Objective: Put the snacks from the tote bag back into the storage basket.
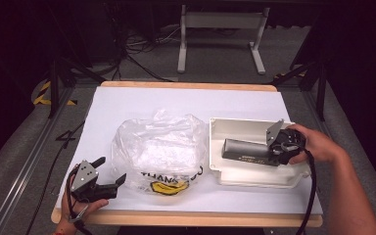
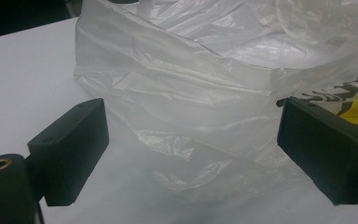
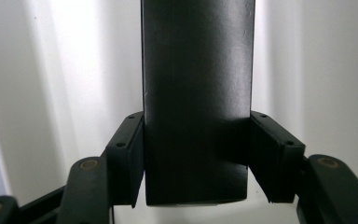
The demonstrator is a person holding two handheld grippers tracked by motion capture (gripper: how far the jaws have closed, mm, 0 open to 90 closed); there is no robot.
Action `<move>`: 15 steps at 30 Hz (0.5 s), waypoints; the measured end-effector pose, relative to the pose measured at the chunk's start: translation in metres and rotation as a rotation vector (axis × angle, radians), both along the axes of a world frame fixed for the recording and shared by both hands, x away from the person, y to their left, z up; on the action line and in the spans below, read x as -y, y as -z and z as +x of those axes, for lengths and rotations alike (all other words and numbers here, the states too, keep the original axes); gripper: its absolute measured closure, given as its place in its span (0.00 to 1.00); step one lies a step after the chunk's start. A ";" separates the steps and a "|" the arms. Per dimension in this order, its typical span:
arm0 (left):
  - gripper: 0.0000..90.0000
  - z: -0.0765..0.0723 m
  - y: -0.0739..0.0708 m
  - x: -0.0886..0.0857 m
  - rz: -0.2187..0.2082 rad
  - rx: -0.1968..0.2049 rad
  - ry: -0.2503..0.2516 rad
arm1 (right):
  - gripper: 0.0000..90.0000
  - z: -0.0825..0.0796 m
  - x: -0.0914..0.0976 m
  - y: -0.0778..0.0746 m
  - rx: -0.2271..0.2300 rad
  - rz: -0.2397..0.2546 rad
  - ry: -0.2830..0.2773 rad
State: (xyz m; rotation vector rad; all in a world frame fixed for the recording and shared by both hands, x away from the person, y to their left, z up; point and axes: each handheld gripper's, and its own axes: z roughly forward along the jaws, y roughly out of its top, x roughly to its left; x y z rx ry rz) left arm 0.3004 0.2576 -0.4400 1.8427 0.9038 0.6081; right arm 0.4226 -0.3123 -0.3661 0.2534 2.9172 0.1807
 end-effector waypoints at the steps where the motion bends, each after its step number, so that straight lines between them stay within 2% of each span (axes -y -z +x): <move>1: 0.11 0.000 0.000 0.000 0.000 0.000 0.001 | 0.47 -0.001 0.000 0.000 0.006 0.003 -0.007; 4: 0.11 0.000 0.000 0.001 -0.001 -0.002 0.001 | 0.47 -0.001 0.000 -0.001 0.011 -0.006 -0.023; 5: 0.11 0.000 0.000 0.001 -0.002 -0.002 0.001 | 0.47 -0.001 0.000 0.000 0.019 0.005 -0.032; 10: 0.11 0.000 0.001 0.001 -0.003 -0.002 0.003 | 0.47 -0.001 -0.001 0.000 0.003 0.005 -0.045; 14: 0.11 0.000 0.000 0.000 0.000 -0.003 0.004 | 0.45 0.001 -0.001 0.000 0.003 0.000 -0.026; 15: 0.11 0.000 0.000 0.000 -0.002 -0.003 0.003 | 0.44 0.001 -0.001 0.000 0.015 -0.010 -0.015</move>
